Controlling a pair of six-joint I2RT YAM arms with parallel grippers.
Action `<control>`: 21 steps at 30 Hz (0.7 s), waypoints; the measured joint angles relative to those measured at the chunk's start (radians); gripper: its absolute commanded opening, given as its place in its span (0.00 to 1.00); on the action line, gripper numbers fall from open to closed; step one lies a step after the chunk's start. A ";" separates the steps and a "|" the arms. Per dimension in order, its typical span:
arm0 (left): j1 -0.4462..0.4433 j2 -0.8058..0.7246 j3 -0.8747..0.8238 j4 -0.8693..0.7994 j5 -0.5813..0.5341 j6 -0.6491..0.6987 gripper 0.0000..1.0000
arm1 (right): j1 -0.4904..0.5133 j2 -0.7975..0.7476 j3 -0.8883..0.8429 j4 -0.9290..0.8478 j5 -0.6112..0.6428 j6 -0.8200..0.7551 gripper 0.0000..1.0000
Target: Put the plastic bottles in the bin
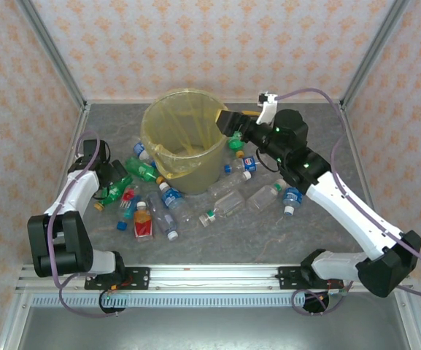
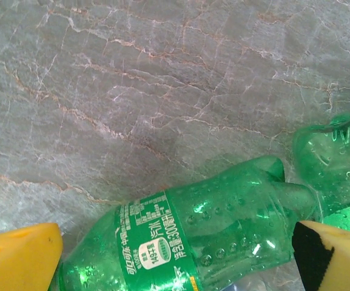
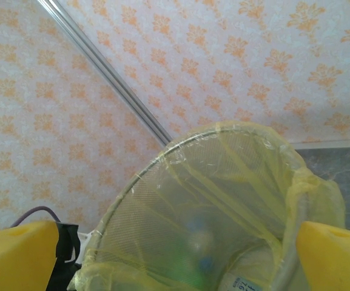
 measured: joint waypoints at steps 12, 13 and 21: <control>0.000 0.016 0.002 -0.025 0.008 0.074 0.95 | 0.000 -0.043 -0.087 0.000 0.041 -0.030 1.00; 0.000 0.017 0.003 -0.032 0.009 0.077 0.95 | 0.000 -0.044 -0.089 0.000 0.042 -0.033 1.00; -0.002 0.017 0.024 -0.070 0.034 0.098 0.94 | 0.000 -0.058 -0.114 0.001 0.052 -0.045 1.00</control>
